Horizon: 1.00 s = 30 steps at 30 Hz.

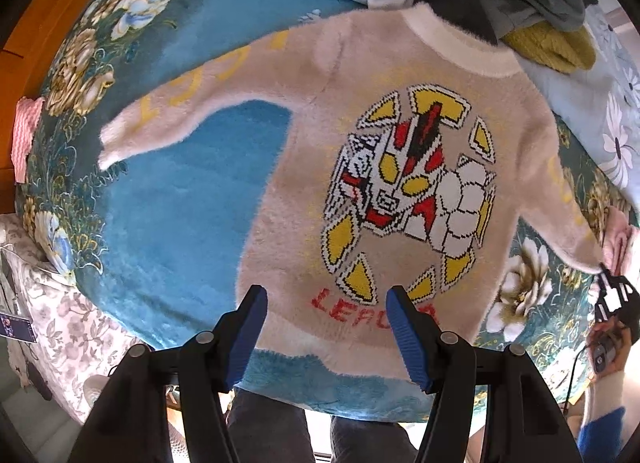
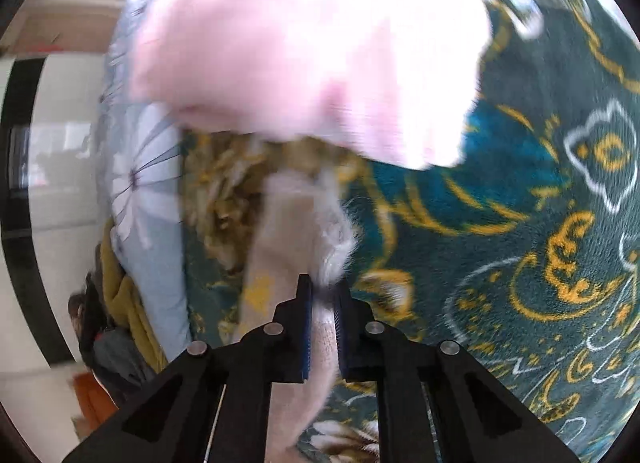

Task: Fold clothes
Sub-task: 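Grasp the cuff of the sleeve nearest the right gripper, then fold the held sleeve across the sweater body with the right gripper, release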

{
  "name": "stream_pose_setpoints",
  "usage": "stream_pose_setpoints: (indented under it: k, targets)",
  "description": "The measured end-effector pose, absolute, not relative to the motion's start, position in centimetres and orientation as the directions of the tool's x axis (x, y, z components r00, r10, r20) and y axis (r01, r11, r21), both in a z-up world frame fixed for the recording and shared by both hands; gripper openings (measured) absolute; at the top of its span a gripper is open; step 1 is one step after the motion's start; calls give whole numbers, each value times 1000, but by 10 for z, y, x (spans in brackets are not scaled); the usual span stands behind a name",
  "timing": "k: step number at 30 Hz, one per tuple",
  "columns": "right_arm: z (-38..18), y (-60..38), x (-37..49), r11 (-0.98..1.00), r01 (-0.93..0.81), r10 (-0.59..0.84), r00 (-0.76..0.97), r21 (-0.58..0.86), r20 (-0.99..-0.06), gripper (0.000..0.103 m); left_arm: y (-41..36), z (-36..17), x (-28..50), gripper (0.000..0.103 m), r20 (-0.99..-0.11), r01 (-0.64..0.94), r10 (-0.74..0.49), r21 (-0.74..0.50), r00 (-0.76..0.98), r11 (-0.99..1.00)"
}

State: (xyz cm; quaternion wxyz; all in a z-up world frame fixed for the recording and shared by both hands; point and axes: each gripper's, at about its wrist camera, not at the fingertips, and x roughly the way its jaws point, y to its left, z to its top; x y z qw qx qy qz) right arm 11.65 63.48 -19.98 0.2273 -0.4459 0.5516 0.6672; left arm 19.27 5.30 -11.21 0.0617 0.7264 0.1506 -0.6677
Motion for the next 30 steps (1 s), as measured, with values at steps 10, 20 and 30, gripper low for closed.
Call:
stream_pose_setpoints:
  k: [10,20,30]
  targets:
    - [-106,534,58,-571,-473,-317,-627,671,-712,9,7,-120,215,66,-978,427,206,-173,33,-888]
    - [-71,349,18,-713,-146,-545,-499,686,-674,9,-69,-137,252,66,-972,555,233,-189,9,-810]
    - [-145,164,-9,-800,-52,-574,-228,598,-787,9,-156,-166,276,66,-961,696,276,-205,-10,-688]
